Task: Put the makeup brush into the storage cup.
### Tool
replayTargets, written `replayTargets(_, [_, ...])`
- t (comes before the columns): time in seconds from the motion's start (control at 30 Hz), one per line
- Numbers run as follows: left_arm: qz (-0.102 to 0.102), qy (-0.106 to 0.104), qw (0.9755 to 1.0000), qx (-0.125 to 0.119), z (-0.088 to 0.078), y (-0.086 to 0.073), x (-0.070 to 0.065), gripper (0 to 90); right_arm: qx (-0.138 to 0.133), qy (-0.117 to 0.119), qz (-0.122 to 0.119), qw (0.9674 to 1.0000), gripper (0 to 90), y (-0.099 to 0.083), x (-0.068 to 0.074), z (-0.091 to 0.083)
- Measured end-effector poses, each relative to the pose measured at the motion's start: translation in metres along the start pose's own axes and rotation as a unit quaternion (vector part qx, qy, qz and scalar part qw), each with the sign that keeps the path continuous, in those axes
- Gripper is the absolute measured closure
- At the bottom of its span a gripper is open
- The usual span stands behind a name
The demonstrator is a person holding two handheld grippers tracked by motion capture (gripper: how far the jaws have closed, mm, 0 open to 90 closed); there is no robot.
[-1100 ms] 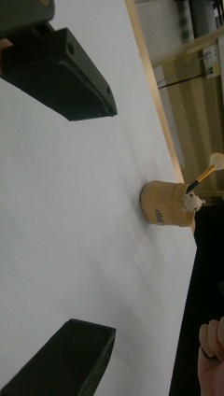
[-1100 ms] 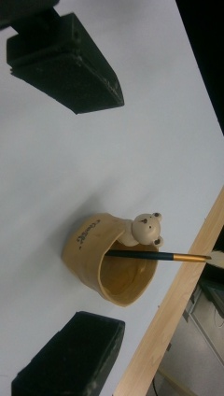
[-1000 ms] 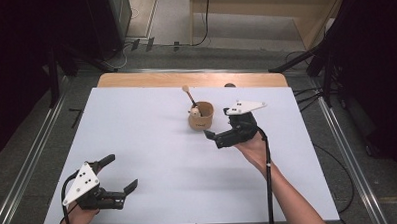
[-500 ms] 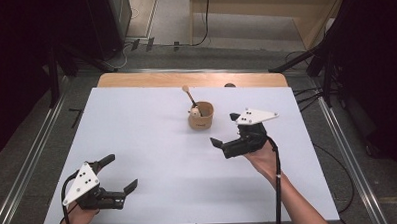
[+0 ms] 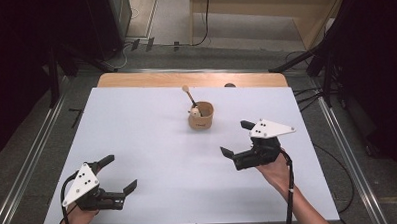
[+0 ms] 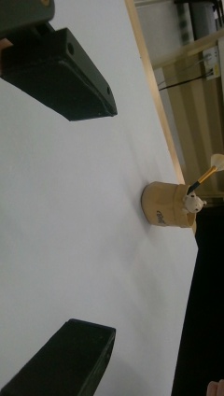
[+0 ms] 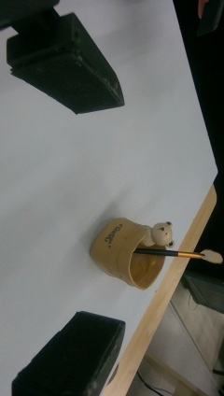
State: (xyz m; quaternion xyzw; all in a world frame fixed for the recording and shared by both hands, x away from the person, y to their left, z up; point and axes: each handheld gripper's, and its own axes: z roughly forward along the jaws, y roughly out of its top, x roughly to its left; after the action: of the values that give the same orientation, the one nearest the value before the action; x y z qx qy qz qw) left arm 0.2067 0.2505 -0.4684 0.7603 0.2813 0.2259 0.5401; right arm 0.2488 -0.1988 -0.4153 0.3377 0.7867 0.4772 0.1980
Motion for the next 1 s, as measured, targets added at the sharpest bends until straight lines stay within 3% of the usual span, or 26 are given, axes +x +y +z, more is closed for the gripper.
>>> replayTargets(0.47, [-0.002, 0.002, 1.0000, 0.000, 0.000, -0.001, 0.000, 0.0, -0.016, -0.012, 0.010, 0.9998, 0.0, -0.029, 0.008, -0.026])
replayTargets(1.0, [-0.003, 0.001, 1.0000, 0.000, 0.000, 0.000, 0.001, 0.0, 0.000, -0.025, 0.003, 0.9997, 0.0, -0.061, 0.019, -0.043])
